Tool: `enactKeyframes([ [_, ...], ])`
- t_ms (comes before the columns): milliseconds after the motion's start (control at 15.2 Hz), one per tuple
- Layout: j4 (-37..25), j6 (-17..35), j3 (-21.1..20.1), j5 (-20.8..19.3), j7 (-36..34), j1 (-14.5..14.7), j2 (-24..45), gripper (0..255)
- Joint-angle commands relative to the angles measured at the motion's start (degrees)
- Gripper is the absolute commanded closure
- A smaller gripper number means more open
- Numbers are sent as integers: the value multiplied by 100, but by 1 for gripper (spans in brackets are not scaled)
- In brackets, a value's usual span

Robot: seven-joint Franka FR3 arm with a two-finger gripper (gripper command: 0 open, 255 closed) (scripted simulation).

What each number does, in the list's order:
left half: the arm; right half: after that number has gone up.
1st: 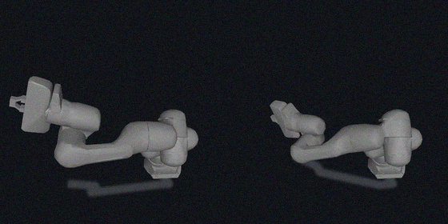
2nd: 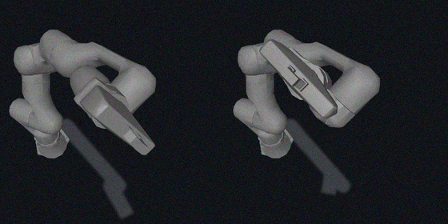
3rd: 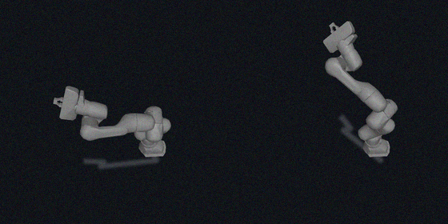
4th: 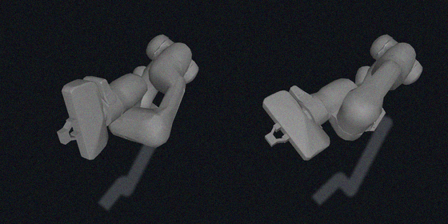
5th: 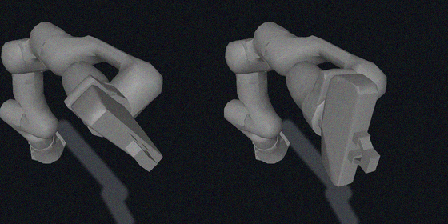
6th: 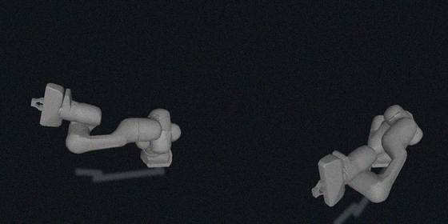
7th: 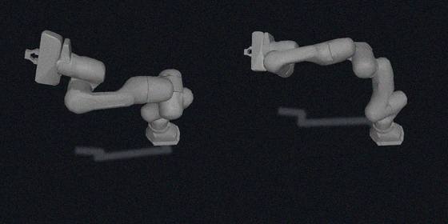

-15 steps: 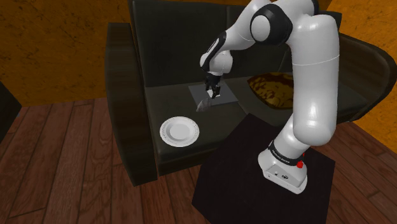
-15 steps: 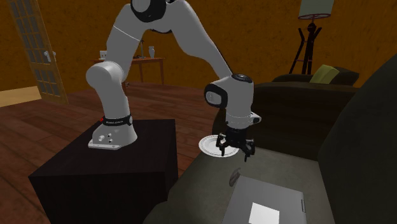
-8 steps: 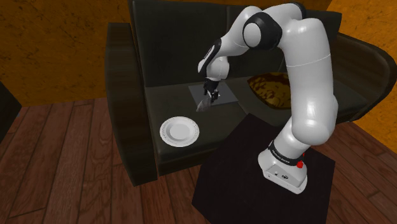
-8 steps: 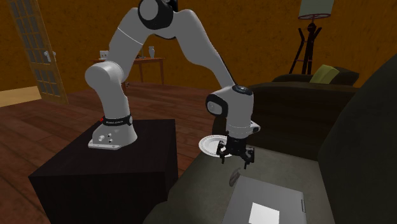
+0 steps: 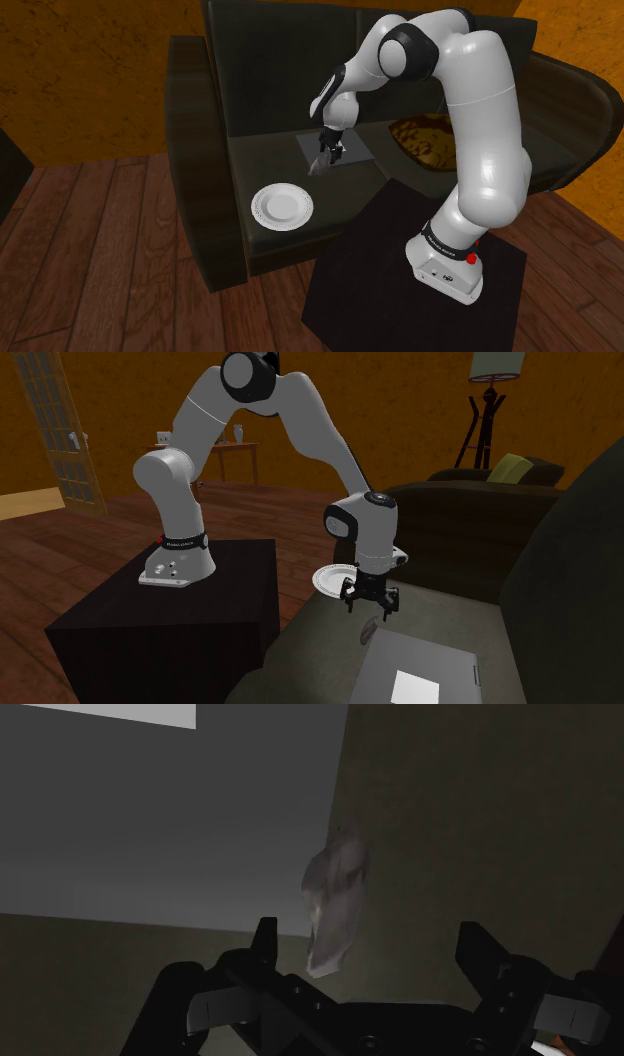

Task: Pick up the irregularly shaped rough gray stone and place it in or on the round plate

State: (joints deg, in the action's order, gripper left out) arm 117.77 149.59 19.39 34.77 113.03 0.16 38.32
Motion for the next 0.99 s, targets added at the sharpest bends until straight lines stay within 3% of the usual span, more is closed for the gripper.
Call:
enactKeyframes([
  [0, 0, 0, 0, 0, 0, 0, 0, 0],
  [66, 0, 0, 0, 0, 0, 0, 0, 255],
  [924, 108, -171, 159, -161, -126, 122, -279, 255],
])
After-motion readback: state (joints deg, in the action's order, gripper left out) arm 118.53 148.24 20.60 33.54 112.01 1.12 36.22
